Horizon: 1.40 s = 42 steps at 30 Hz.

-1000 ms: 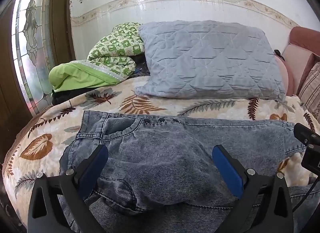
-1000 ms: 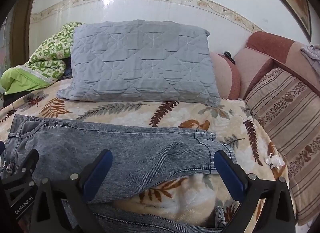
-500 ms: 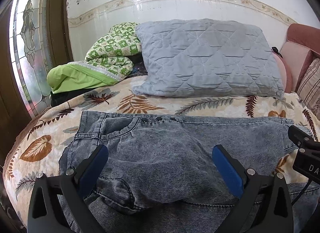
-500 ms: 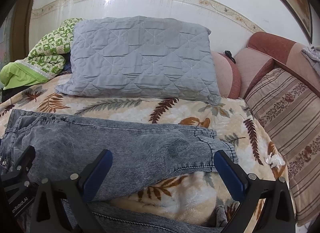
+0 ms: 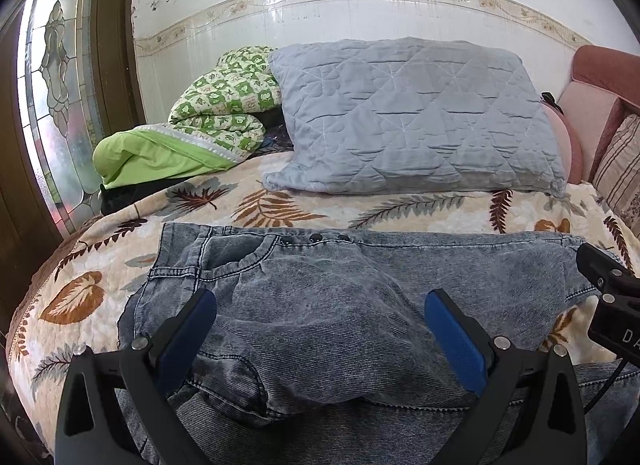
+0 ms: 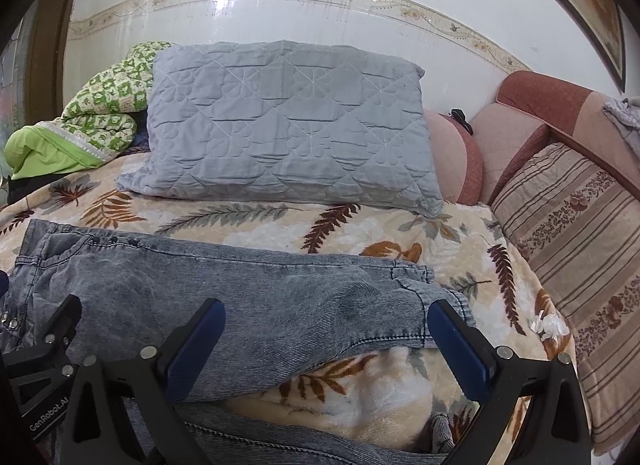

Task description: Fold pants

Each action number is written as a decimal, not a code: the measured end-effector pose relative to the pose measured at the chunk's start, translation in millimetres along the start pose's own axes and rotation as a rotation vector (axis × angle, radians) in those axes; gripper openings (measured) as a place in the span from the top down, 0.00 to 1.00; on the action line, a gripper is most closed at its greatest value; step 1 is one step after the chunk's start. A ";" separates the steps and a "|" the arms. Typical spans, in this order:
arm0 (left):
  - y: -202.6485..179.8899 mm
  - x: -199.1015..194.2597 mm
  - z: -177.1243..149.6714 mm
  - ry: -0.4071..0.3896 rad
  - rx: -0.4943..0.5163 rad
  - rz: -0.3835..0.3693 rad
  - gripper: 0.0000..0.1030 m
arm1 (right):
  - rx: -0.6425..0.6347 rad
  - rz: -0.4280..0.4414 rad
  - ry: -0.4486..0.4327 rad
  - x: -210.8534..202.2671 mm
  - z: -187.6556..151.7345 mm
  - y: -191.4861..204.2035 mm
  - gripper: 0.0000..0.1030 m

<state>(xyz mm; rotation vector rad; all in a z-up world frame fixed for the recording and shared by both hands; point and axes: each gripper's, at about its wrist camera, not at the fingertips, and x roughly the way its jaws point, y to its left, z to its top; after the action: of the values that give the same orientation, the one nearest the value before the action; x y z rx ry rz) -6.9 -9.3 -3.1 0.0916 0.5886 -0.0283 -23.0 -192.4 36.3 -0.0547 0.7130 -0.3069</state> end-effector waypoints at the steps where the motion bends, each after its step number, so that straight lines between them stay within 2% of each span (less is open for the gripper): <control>1: 0.3 0.3 -0.1 0.006 -0.007 -0.008 0.00 | -0.001 -0.001 -0.002 -0.7 -0.2 0.3 0.01; 8: 1.2 2.5 -2.1 0.025 -0.012 -0.020 0.00 | -0.016 -0.009 -0.017 -3.3 0.8 2.8 0.01; 15: 1.2 3.6 -3.1 0.007 -0.011 -0.012 0.00 | -0.033 -0.013 -0.025 -5.4 0.2 5.3 0.01; 32: -1.7 7.1 -4.8 0.027 -0.001 -0.010 0.00 | -0.046 -0.010 -0.013 -1.3 -2.6 8.5 0.01; 38: 9.1 17.9 0.2 0.072 -0.028 -0.012 0.00 | -0.011 0.024 0.047 17.5 -3.0 -5.1 0.01; 42: 34.6 41.9 17.4 0.133 -0.085 0.037 0.00 | 0.053 0.061 0.137 55.2 7.2 -36.6 0.01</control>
<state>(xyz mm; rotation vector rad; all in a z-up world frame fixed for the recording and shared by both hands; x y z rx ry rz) 39.4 23.5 -9.3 0.0220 0.7203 0.0385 11.6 -244.0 12.3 0.0385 0.8405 -0.2731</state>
